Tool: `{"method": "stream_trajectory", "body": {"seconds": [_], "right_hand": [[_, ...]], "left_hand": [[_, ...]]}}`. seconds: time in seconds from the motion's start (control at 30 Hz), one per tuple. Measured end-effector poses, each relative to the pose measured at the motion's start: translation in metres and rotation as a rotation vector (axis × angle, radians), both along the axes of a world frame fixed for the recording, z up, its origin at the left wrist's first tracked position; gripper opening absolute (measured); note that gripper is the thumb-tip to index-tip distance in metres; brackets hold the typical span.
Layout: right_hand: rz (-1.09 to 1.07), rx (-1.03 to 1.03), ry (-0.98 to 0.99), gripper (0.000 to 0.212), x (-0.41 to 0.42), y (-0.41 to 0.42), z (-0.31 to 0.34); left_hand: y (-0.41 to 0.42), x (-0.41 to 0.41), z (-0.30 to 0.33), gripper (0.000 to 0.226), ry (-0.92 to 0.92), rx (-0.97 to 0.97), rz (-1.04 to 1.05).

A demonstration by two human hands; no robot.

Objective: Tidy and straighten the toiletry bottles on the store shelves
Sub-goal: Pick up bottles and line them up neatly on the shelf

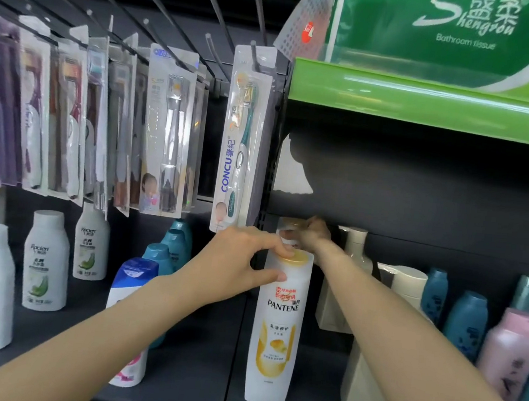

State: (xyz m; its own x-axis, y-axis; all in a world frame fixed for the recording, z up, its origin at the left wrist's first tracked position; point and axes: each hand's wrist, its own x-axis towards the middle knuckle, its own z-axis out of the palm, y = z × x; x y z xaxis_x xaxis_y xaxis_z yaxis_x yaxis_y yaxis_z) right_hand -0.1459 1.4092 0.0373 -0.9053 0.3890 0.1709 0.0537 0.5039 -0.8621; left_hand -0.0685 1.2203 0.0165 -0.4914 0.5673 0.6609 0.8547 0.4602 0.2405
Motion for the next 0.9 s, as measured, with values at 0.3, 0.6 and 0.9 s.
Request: {"method": "stream_trajectory", "body": {"seconds": [0.3,0.6,0.9], "right_hand": [[0.034,0.053,-0.056,0.046,-0.004,0.012,0.007],[0.007,-0.004,0.107,0.039,-0.007,0.017,-0.010],[-0.015,0.031,0.111,0.044,-0.018,0.009,-0.009]], "left_hand": [[0.000,0.002,-0.001,0.036,0.017,-0.021,0.015],[0.001,0.001,-0.005,0.036,0.006,0.002,0.007],[0.002,-0.001,-0.005,0.036,0.009,0.016,0.006]]}}
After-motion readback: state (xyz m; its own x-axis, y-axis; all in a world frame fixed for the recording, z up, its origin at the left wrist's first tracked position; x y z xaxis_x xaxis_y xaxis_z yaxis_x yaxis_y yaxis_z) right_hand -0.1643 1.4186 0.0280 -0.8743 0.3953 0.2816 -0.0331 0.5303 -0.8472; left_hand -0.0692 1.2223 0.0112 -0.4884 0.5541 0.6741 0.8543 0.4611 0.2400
